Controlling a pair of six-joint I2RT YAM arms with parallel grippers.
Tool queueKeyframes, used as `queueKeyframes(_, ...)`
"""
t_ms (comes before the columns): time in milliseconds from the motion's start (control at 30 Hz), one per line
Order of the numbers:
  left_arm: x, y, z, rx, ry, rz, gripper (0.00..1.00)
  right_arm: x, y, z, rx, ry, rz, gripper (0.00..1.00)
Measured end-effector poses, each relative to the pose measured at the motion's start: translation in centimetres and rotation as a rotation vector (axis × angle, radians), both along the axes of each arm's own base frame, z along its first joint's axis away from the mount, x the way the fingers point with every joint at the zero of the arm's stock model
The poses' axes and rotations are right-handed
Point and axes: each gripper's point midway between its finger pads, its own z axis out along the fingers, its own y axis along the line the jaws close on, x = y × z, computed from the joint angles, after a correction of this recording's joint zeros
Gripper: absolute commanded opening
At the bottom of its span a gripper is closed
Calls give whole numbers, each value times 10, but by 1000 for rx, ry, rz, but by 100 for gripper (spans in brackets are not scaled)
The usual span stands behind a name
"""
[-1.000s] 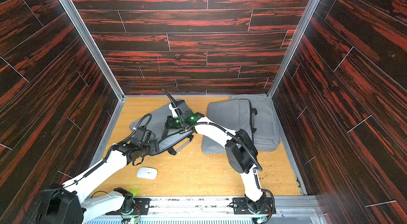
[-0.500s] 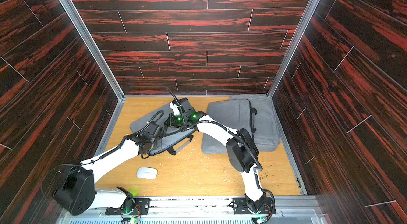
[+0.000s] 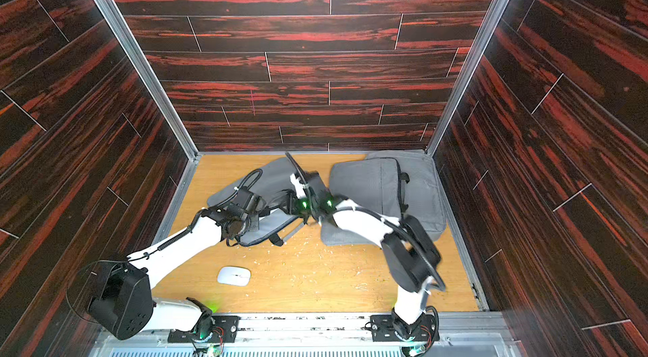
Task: Put the mouse into the laptop bag
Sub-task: Open the zippered laptop bag at the center of the board, then pick up the mouse from the center of the board.
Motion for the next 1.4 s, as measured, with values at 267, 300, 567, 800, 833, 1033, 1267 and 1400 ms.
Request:
queueKeyframes(267, 2, 6, 5, -28, 0, 25, 0, -115, 25, -52, -135, -167, 211, 46)
queueKeyframes(300, 3, 8, 6, -40, -3, 33, 0, -128, 32, -52, -135, -194, 245, 47)
queueKeyframes(567, 1, 27, 13, -184, -5, 108, 0, -179, 88, -35, -64, -343, 402, 98)
queueKeyframes(800, -2, 22, 15, -231, 7, 101, 0, -172, 105, -51, -94, -374, 428, 95)
queueKeyframes(833, -2, 22, 15, -235, 9, 99, 0, -171, 109, -53, -99, -379, 431, 95)
queueKeyframes(1033, -3, 19, 14, -247, 15, 93, 0, -163, 133, -72, -151, -419, 461, 89)
queueKeyframes(1267, -4, 20, 10, -248, 31, 95, 0, -162, 146, -91, -237, -464, 508, 84)
queueKeyframes(1400, -4, 20, 9, -249, 37, 97, 0, -168, 149, -103, -294, -479, 545, 80)
